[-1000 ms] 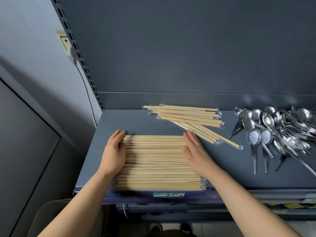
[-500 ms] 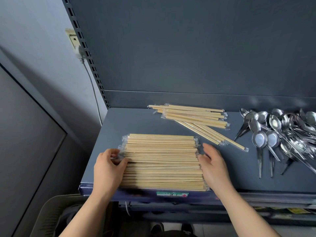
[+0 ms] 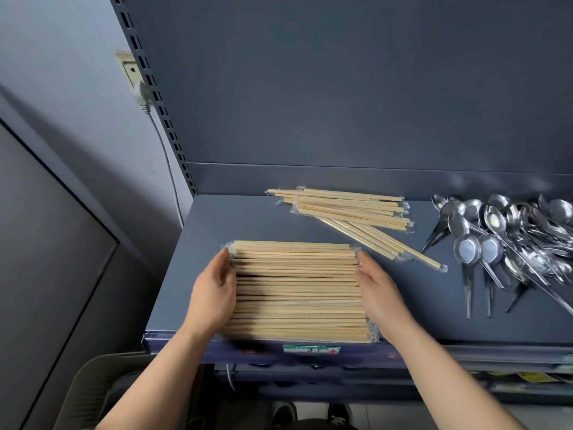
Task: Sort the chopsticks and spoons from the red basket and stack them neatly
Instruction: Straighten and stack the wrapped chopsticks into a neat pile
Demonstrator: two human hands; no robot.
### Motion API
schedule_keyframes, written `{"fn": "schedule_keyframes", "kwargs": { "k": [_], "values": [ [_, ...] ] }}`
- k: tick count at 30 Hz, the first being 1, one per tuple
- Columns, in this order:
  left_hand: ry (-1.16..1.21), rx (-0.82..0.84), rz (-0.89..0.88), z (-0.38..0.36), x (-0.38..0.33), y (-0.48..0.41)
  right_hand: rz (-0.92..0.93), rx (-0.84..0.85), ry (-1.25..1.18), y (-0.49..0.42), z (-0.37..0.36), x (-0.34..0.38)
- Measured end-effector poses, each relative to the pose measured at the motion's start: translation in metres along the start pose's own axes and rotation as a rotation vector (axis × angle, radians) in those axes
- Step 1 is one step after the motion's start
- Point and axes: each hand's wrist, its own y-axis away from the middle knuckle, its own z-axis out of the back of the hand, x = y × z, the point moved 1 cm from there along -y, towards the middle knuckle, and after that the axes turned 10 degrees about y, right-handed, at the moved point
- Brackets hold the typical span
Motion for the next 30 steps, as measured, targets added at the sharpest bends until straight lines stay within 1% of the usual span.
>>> {"fn": "schedule_keyframes", "kwargs": {
  "k": [5, 7, 9, 11, 13, 15, 17, 19, 22, 24, 26, 30],
  "values": [
    [0.047, -0.066, 0.025, 0.012, 0.007, -0.017, 0.047, -0.075, 0.049, -0.008, 0.007, 0.000],
    [0.068, -0.010, 0.034, 0.006, 0.006, -0.021, 0.087, -0.037, 0.106, -0.012, 0.001, 0.005],
    [0.035, 0.064, 0.014, -0.003, 0.006, -0.021, 0.125, 0.030, 0.203, -0.013, -0.008, 0.008],
    [-0.044, 0.068, -0.012, -0.008, 0.006, -0.022, 0.130, 0.056, 0.237, -0.014, -0.010, 0.009],
    [-0.139, 0.011, -0.053, -0.008, 0.002, -0.026, 0.140, 0.005, 0.241, -0.017, -0.002, 0.010],
    [-0.252, -0.032, -0.161, -0.008, -0.004, -0.034, 0.179, -0.123, 0.297, -0.024, 0.014, 0.010],
    [-0.358, 0.012, -0.267, -0.016, -0.010, -0.044, 0.227, -0.242, 0.382, -0.036, 0.034, 0.011],
    [-0.428, 0.117, -0.304, -0.029, -0.016, -0.055, 0.220, -0.276, 0.462, -0.052, 0.052, 0.009],
    [-0.522, 0.243, -0.330, -0.044, -0.020, -0.061, 0.159, -0.223, 0.533, -0.071, 0.072, 0.008],
    [-0.524, 0.269, -0.324, -0.047, -0.019, -0.066, 0.142, -0.139, 0.587, -0.081, 0.076, 0.008],
    [-0.507, 0.283, -0.295, -0.048, -0.021, -0.072, 0.171, -0.087, 0.610, -0.091, 0.075, 0.006],
    [-0.427, 0.324, -0.264, -0.058, -0.038, -0.086, 0.257, 0.010, 0.568, -0.104, 0.078, 0.008]
  ]
}}
